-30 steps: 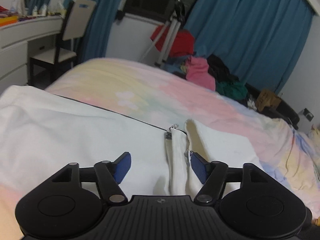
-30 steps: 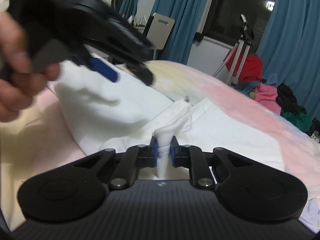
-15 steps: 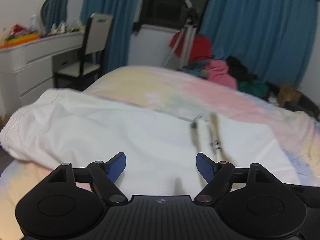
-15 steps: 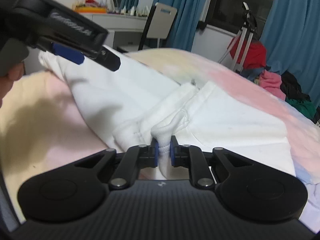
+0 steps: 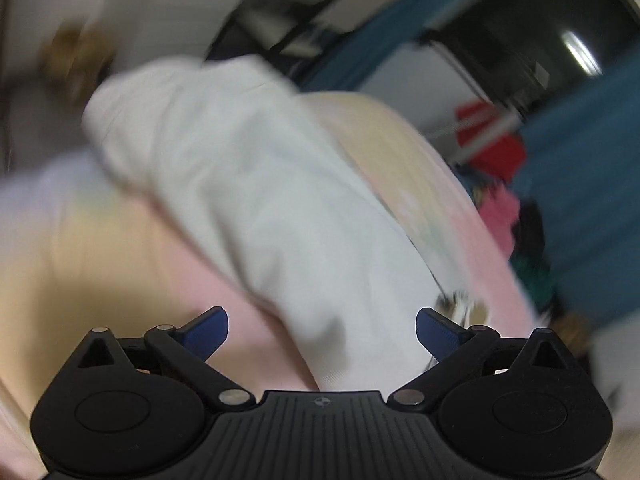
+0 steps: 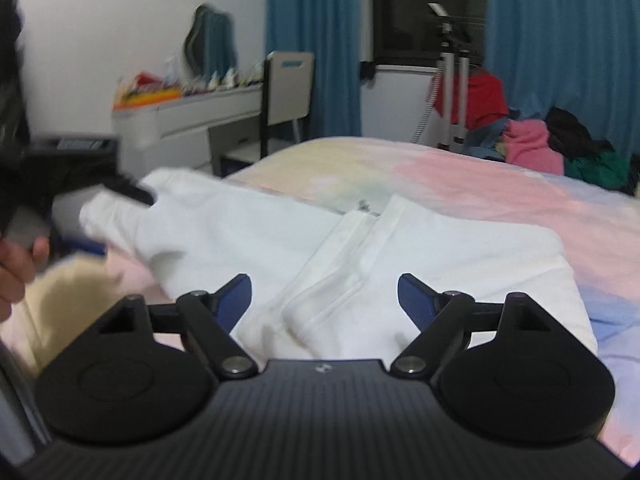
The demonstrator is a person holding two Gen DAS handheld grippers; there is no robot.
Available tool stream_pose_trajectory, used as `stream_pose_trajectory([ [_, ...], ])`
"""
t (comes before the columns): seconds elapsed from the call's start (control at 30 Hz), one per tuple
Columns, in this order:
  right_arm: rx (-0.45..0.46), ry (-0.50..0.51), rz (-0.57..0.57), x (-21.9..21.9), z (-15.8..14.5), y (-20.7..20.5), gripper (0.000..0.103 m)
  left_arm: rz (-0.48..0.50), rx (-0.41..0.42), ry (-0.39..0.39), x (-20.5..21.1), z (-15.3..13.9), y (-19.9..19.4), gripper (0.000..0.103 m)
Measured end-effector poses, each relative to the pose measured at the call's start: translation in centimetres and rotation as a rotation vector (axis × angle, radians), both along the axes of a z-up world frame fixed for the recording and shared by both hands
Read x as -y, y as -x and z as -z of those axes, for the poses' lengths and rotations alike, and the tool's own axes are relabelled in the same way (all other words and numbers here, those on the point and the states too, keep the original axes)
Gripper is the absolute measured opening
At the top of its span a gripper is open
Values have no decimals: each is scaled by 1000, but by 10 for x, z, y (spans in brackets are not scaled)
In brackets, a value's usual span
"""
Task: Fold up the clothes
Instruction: 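Grasp the ribbed waistband with the left gripper and lift it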
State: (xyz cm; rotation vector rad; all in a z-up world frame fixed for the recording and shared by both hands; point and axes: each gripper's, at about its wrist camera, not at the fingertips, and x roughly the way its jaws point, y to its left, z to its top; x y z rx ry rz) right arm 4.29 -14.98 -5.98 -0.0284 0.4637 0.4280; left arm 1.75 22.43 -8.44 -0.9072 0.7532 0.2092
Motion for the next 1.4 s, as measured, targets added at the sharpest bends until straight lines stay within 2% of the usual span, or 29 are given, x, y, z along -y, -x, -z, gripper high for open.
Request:
stream_pose_trajectory([
  [0.1, -42, -20, 115, 12, 0, -11, 82, -113, -34, 130, -33, 23, -4, 100],
  [0.17, -60, -3, 187, 18, 3, -17, 82, -195, -20, 222, -56, 35, -7, 98],
  [0.27, -94, 26, 234, 23, 10, -28, 82, -301, -15, 219, -82, 38, -21, 98],
  [0.37, -144, 36, 258, 26, 19, -41, 82, -335, 2, 235, -94, 46, -38, 96],
  [0.43, -171, 33, 270, 28, 26, -50, 82, -336, 2, 166, -93, 47, -46, 90],
  [0.5, -190, 1, 264, 31, 32, -57, 82, -337, 0, 84, -90, 47, -50, 78],
  [0.6, -226, -62, 233, 34, 42, -60, 82, -361, 3, -1, -84, 41, -52, 66],
  [0.67, -228, -17, 214, 28, 48, -61, 82, -350, 4, -71, -75, 33, -56, 59],
  [0.8, -239, 11, 198, 20, 51, -62, 84, -318, 19, -299, -47, 9, -57, 36],
  [0.87, -251, -19, 190, 24, 45, -65, 82, -298, 40, -428, -26, -6, -62, 30],
  [0.97, -264, -83, 206, 37, 37, -64, 82, -260, 124, -589, 14, -40, -70, 27],
  [1.07, -257, -147, 239, 56, 26, -59, 82, -232, 230, -702, 60, -74, -67, 26],
  [1.23, -229, -276, 278, 89, 11, -50, 82, -188, 420, -768, 148, -117, -65, 24],
  [1.4, -227, -371, 372, 124, 9, -47, 82, -76, 582, -846, 255, -132, -71, 21],
])
